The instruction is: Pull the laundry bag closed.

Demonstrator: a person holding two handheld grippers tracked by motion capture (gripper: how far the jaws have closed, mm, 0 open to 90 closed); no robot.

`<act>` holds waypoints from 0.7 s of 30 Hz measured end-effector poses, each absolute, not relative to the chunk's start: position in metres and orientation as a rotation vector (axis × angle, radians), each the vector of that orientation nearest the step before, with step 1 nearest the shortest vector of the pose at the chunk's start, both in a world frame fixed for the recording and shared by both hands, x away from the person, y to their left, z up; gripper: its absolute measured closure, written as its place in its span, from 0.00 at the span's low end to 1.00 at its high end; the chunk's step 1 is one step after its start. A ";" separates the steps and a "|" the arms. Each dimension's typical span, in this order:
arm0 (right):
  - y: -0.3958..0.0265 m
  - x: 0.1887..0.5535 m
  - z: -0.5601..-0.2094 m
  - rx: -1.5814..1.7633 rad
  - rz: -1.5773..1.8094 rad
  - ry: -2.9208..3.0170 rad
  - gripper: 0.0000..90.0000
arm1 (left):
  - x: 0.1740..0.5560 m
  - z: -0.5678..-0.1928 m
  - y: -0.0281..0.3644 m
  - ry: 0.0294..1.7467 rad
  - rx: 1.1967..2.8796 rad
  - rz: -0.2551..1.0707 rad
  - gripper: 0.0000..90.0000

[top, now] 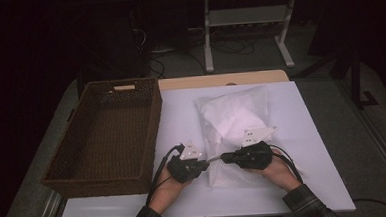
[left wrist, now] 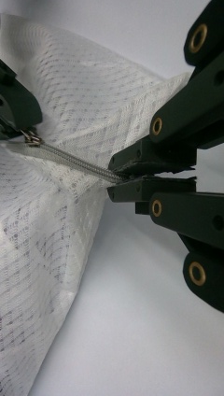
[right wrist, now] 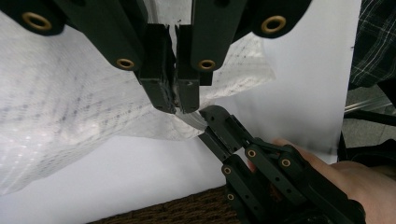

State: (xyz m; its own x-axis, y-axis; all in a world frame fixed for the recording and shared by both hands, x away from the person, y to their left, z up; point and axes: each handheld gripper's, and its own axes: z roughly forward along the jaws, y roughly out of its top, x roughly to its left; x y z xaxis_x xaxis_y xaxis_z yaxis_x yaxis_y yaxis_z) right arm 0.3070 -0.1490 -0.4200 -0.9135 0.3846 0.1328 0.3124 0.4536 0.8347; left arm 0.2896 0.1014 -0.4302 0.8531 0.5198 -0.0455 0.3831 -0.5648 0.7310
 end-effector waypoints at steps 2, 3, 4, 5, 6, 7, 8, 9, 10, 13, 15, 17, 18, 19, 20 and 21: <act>-0.151 0.307 -0.419 0.634 1.478 2.608 0.96 | 0.290 -0.430 0.102 0.653 2.238 0.223 0.95; -0.152 0.306 -0.419 0.634 1.477 2.604 0.96 | 0.290 -0.430 0.102 0.656 2.237 0.222 0.95; -0.153 0.306 -0.419 0.640 1.476 2.601 0.96 | 0.290 -0.430 0.102 0.658 2.236 0.222 0.95; -0.154 0.306 -0.418 0.640 1.479 2.597 0.96 | 0.290 -0.430 0.102 0.659 2.236 0.222 0.95; -0.154 0.306 -0.418 0.647 1.478 2.595 0.96 | 0.290 -0.430 0.103 0.659 2.235 0.222 0.95; -0.155 0.306 -0.418 0.647 1.479 2.593 0.96 | 0.290 -0.430 0.103 0.661 2.233 0.219 0.95; -0.156 0.305 -0.418 0.649 1.480 2.592 0.96 | 0.290 -0.430 0.103 0.660 2.233 0.219 0.95; -0.157 0.305 -0.418 0.650 1.481 2.590 0.96 | 0.290 -0.430 0.103 0.660 2.235 0.221 0.95; -0.158 0.305 -0.418 0.653 1.477 2.589 0.96 | 0.290 -0.431 0.102 0.661 2.236 0.220 0.95; -0.161 0.304 -0.417 0.664 1.480 2.580 0.96 | 0.290 -0.431 0.103 0.666 2.234 0.215 0.95; -0.164 0.304 -0.416 0.671 1.485 2.572 0.96 | 0.290 -0.431 0.103 0.668 2.234 0.214 0.95; -0.167 0.303 -0.415 0.678 1.491 2.562 0.96 | 0.290 -0.431 0.104 0.668 2.231 0.211 0.95; -0.169 0.303 -0.414 0.682 1.494 2.558 0.96 | 0.291 -0.431 0.104 0.669 2.230 0.210 0.95; -0.170 0.302 -0.414 0.685 1.496 2.553 0.96 | 0.291 -0.431 0.104 0.670 2.229 0.209 0.95; -0.171 0.302 -0.413 0.688 1.501 2.548 0.96 | 0.291 -0.431 0.105 0.670 2.228 0.207 0.95; -0.173 0.302 -0.413 0.689 1.499 2.547 0.96 | 0.291 -0.431 0.104 0.669 2.229 0.207 0.95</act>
